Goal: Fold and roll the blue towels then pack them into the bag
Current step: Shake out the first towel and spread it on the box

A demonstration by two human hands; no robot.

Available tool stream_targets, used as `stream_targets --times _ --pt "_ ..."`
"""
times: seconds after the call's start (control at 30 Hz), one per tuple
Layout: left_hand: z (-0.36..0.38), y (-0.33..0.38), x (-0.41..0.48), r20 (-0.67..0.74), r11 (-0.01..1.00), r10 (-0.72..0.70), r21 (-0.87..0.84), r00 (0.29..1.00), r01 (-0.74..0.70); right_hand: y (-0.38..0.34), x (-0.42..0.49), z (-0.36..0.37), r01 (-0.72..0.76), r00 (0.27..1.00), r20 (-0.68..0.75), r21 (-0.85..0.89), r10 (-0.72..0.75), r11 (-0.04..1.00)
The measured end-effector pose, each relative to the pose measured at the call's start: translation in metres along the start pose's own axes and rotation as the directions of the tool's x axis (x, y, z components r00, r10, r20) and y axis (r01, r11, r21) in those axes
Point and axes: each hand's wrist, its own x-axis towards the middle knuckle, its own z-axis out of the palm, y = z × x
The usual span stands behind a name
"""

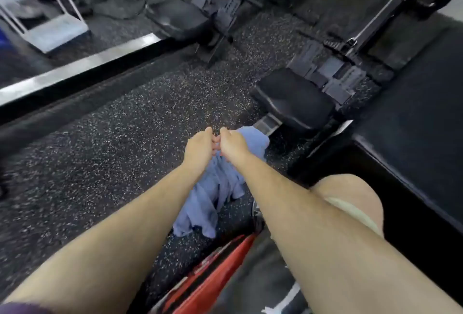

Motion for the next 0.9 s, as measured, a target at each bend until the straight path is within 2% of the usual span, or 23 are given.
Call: stream_targets --times 0.1,0.17,0.27,0.37,0.5,0.57,0.67,0.73,0.83,0.9 --pt "-0.004 -0.043 0.008 -0.095 0.983 -0.035 0.174 0.995 0.051 0.029 0.003 0.018 -0.035 0.997 0.072 -0.092 0.042 0.995" --pt "0.0 -0.07 0.009 -0.069 0.959 -0.074 0.268 0.995 0.09 0.052 0.001 0.02 0.005 0.996 0.089 -0.205 0.014 0.979" --pt "0.012 -0.083 0.018 -0.023 0.959 -0.065 0.274 0.998 0.068 0.077 0.01 0.019 0.034 0.999 0.027 -0.245 -0.028 0.969" --pt "0.033 -0.084 0.031 0.013 0.963 -0.053 0.266 0.998 0.048 0.096 0.022 0.009 0.032 0.999 -0.019 -0.44 -0.045 0.897" --pt "0.059 -0.069 0.046 0.03 0.986 -0.113 0.125 0.993 0.109 0.103 0.039 -0.002 -0.002 0.993 0.096 -0.563 0.068 0.826" --pt "0.071 -0.067 0.052 0.029 0.985 -0.161 0.063 0.987 0.159 0.102 0.041 0.0 -0.058 0.992 0.063 -0.52 0.106 0.852" --pt "0.079 -0.07 0.059 -0.063 0.959 -0.284 -0.035 0.957 0.283 0.105 0.045 0.001 -0.082 0.996 -0.015 -0.408 0.083 0.909" --pt "0.081 -0.071 0.066 -0.067 0.931 -0.363 -0.069 0.929 0.359 0.098 0.042 -0.003 -0.083 0.995 -0.072 -0.33 0.062 0.94" --pt "0.085 -0.063 0.067 -0.022 0.878 -0.465 -0.138 0.885 0.458 0.082 0.034 -0.014 -0.076 0.989 -0.14 -0.144 0.056 0.987" --pt "0.088 -0.057 0.064 -0.047 0.855 -0.498 -0.195 0.866 0.481 0.067 0.027 -0.024 -0.094 0.984 -0.15 0.005 0.094 0.996"
